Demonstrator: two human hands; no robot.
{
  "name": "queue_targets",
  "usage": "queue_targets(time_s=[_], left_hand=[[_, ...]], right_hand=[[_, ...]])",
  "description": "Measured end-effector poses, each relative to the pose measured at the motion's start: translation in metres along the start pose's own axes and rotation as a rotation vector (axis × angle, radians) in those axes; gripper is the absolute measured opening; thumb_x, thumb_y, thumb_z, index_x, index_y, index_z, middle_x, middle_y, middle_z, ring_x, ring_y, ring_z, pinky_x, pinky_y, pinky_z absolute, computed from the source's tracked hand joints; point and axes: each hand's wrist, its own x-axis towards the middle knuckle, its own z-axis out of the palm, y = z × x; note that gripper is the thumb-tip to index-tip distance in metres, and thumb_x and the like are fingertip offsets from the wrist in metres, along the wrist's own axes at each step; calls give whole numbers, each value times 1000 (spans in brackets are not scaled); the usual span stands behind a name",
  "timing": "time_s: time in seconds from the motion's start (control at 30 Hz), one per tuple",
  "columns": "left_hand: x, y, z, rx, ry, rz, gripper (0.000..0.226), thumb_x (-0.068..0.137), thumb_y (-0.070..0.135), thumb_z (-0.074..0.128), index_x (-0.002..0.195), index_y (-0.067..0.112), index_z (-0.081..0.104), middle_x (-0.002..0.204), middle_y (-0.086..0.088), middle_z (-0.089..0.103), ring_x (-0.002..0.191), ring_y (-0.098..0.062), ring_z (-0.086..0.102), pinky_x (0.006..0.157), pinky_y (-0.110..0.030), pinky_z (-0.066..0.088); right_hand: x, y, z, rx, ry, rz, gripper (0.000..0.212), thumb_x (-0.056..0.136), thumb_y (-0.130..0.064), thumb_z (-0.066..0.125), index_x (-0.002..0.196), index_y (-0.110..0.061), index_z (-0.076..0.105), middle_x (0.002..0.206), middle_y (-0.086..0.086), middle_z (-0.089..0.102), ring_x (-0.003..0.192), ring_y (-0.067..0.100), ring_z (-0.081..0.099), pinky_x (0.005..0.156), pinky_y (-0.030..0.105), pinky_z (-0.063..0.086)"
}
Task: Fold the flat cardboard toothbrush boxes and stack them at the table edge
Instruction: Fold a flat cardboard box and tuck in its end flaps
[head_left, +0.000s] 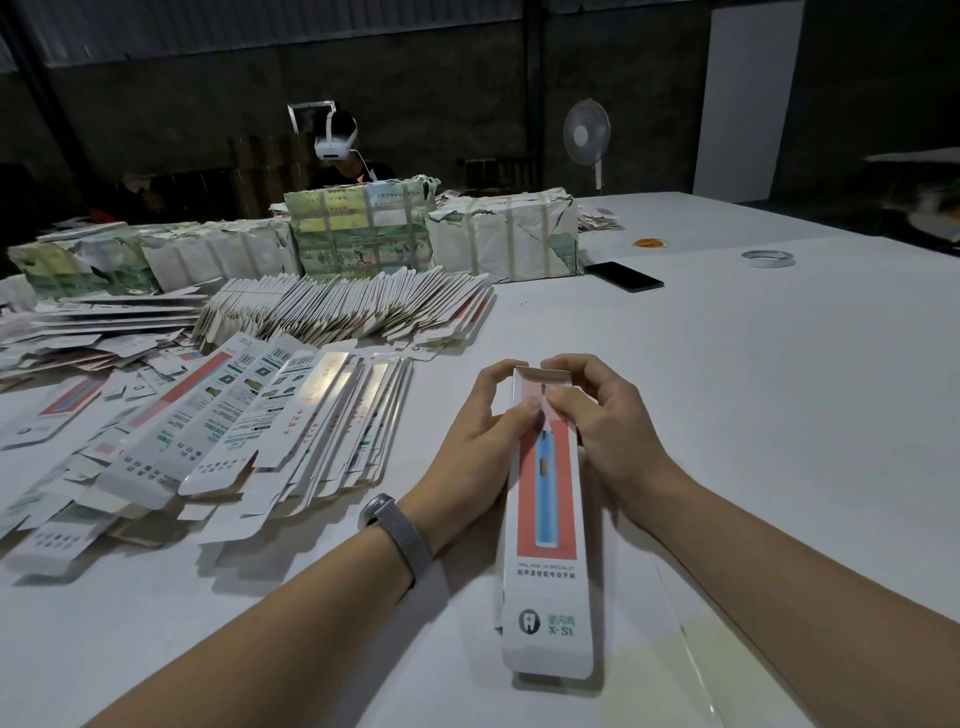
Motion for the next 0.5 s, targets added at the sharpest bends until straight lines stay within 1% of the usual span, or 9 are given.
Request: queue_targets(time_s=[0.07, 0.1, 0.17, 0.2, 0.27, 0.33, 0.4, 0.5], left_hand=[[0, -2, 0, 28, -5, 2, 21, 107, 25, 48, 124, 37, 46, 83, -4, 76, 73, -21, 75, 66, -28, 59], [0, -3, -1, 34, -5, 3, 21, 107, 26, 48, 124, 38, 46, 84, -4, 77, 73, -21, 75, 66, -27, 59], [0, -5, -1, 50, -13, 4, 22, 106, 28, 48, 126, 36, 45, 86, -3, 77, 75, -21, 75, 67, -27, 59], [0, -5, -1, 58, -16, 2, 23, 106, 29, 48, 128, 35, 45, 87, -3, 77, 75, -21, 75, 68, -28, 59], [0, -5, 0, 78, -20, -5, 24, 107, 28, 48, 130, 34, 44, 88, -3, 78, 75, -21, 75, 69, -28, 59], [0, -4, 1, 104, -20, -1, 23, 107, 27, 48, 129, 35, 45, 85, -1, 77, 73, -19, 75, 67, -25, 58], [-1, -3, 1, 130, -23, 5, 22, 107, 29, 47, 126, 39, 45, 82, 1, 77, 71, -17, 75, 64, -22, 58], [-2, -3, 0, 156, -27, -2, 20, 107, 32, 46, 123, 44, 44, 81, 4, 77, 71, -15, 75, 65, -22, 58]], right_hand=[[0, -1, 0, -9, 11, 7, 20, 99, -7, 53, 94, -23, 64, 86, -5, 69, 72, 14, 69, 65, 25, 59], [0, -2, 0, -5, 18, 12, 20, 99, -8, 53, 93, -22, 65, 84, -5, 68, 71, 14, 69, 65, 26, 60], [1, -3, 0, 12, 34, 25, 17, 101, -15, 54, 88, -19, 64, 79, -3, 67, 72, 18, 68, 71, 35, 59], [1, -3, -1, 22, 46, 33, 19, 101, -19, 54, 85, -18, 64, 79, 0, 67, 73, 20, 67, 75, 40, 59], [3, -3, -2, 36, 70, 50, 24, 101, -24, 54, 80, -17, 64, 77, 2, 66, 73, 22, 66, 80, 44, 58], [5, -1, -2, 1, 82, 56, 22, 100, -23, 56, 81, -19, 65, 76, -1, 67, 72, 21, 67, 78, 42, 59], [6, 2, -2, -44, 80, 63, 19, 100, -22, 56, 84, -20, 65, 76, -3, 69, 71, 18, 68, 74, 37, 59], [7, 4, -1, -90, 49, 86, 20, 102, -24, 53, 85, -22, 64, 73, -6, 69, 67, 16, 70, 69, 30, 60]])
